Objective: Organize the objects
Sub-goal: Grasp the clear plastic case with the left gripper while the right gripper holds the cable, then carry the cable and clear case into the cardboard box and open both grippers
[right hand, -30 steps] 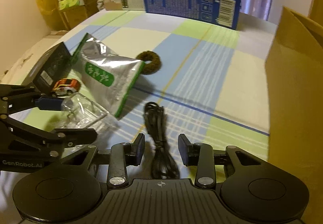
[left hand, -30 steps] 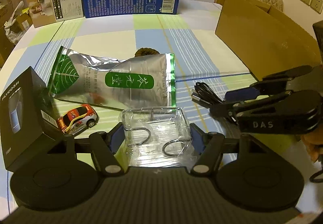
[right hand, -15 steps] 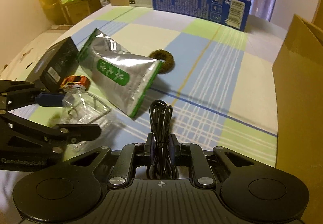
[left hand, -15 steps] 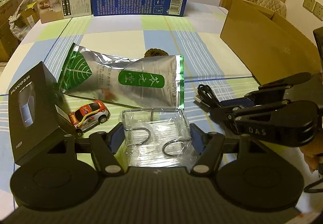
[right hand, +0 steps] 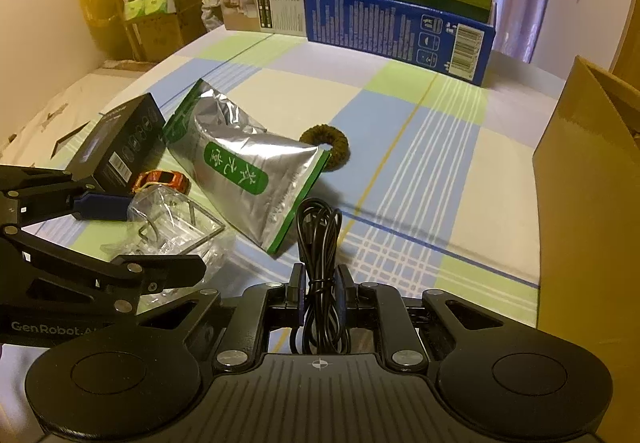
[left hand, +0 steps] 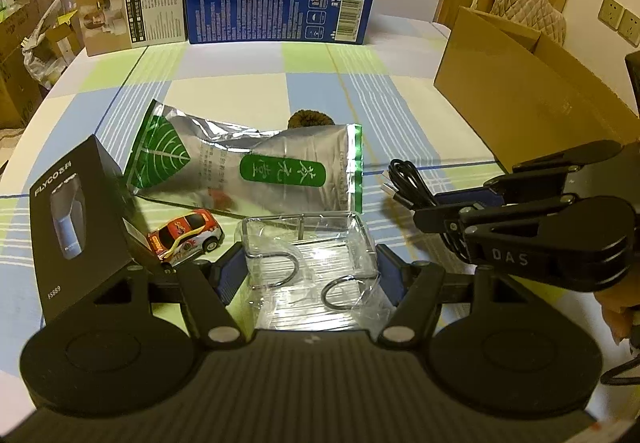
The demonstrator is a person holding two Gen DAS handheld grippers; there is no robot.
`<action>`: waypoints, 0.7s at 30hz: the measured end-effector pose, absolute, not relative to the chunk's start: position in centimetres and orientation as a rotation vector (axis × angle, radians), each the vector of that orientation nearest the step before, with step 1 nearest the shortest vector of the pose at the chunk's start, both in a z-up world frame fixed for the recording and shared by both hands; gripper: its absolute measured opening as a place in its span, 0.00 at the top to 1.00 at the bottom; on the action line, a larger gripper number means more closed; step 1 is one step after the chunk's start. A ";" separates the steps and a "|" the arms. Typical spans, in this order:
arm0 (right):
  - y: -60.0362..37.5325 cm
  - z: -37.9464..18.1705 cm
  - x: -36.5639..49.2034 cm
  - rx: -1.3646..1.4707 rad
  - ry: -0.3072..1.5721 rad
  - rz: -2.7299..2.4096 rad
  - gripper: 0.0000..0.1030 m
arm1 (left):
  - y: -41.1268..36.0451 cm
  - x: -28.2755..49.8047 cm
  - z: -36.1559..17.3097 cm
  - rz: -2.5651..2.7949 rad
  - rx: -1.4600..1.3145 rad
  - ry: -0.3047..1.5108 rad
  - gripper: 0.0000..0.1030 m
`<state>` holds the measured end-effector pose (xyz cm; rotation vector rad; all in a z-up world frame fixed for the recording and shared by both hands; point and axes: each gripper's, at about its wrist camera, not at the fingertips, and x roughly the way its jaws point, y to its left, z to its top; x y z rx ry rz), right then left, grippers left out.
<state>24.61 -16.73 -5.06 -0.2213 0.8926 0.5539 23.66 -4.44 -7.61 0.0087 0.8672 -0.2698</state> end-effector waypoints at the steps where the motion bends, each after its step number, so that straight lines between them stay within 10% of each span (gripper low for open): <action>1: -16.8 -4.9 24.6 -0.219 0.890 0.554 0.89 | -4.5 23.6 -7.5 -0.270 0.009 0.865 0.38; 21: -21.4 4.1 22.6 -0.120 0.708 0.455 0.89 | -6.9 21.8 -2.4 -0.355 -0.054 0.771 0.38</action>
